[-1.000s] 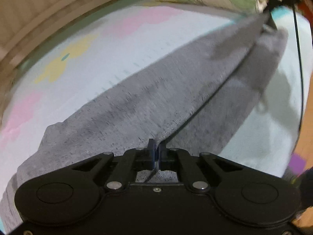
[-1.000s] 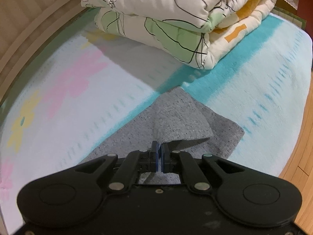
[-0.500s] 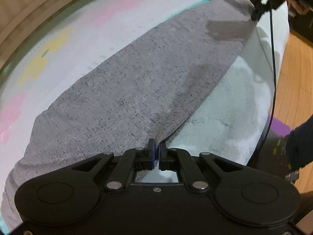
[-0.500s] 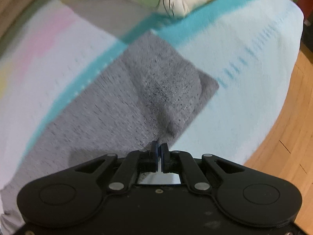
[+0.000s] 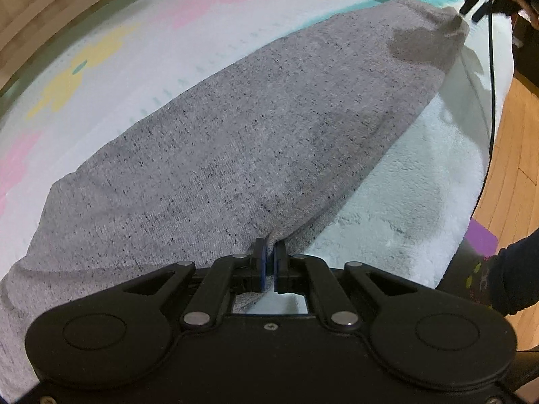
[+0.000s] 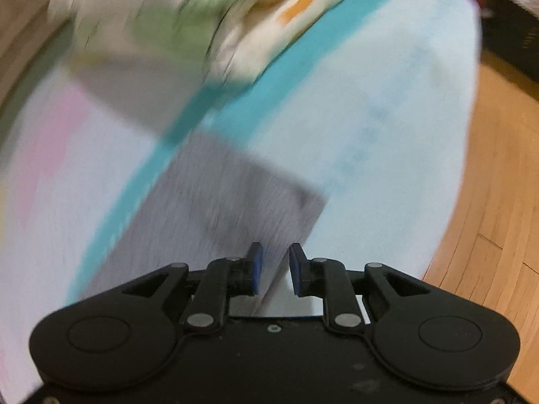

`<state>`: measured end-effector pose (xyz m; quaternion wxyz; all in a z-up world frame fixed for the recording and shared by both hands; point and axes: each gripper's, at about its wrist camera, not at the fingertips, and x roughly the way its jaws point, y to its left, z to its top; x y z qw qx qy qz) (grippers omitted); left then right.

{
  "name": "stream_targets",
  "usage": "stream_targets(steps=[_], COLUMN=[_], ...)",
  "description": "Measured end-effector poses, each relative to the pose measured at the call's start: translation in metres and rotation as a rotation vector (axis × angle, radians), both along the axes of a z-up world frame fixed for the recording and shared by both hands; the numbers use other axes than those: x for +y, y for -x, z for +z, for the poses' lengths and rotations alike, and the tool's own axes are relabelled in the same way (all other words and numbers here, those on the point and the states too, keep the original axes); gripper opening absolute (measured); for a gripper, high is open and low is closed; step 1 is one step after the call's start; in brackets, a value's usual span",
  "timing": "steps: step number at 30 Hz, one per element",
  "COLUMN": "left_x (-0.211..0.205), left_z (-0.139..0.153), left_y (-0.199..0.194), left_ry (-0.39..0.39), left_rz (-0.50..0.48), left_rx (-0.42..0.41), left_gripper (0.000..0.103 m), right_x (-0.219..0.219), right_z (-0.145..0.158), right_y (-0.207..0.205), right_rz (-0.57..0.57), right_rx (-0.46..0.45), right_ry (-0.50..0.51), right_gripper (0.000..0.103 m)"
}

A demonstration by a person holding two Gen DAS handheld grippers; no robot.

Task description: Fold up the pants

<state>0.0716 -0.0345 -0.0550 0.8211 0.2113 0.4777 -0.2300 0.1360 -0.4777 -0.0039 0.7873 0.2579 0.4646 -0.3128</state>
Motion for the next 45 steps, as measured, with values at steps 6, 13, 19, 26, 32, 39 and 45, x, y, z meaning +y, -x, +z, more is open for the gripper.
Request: stream_targets(steps=[6, 13, 19, 26, 32, 39, 45], left_x=[-0.003, -0.001, -0.005, -0.004, -0.004, 0.005, 0.018], left_z=[-0.001, -0.002, -0.003, -0.002, -0.003, 0.0, 0.009], left_y=[0.002, 0.002, 0.004, 0.004, 0.003, 0.0, -0.001], left_ry=[-0.01, -0.001, -0.013, -0.001, 0.003, 0.059, 0.142], left_rz=[0.001, 0.006, 0.002, 0.008, 0.02, 0.06, 0.115], left_rx=[-0.01, -0.007, -0.013, -0.008, -0.004, 0.047, 0.12], left_gripper=[0.006, 0.006, 0.006, 0.006, 0.006, 0.012, 0.017], right_x=[0.008, 0.013, -0.003, -0.004, 0.03, 0.01, 0.064], right_z=[0.016, 0.001, -0.019, -0.021, 0.013, -0.013, 0.043], right_y=[-0.005, -0.014, -0.002, 0.001, -0.012, -0.007, -0.02], right_rz=[0.075, 0.043, -0.025, -0.048, 0.157, -0.031, 0.114], right_rx=[-0.098, -0.011, 0.042, -0.086, -0.116, 0.139, -0.086], right_ry=[0.061, -0.016, -0.153, -0.238, 0.021, 0.058, 0.242], right_gripper=[0.021, 0.02, 0.024, 0.02, 0.007, 0.014, 0.024])
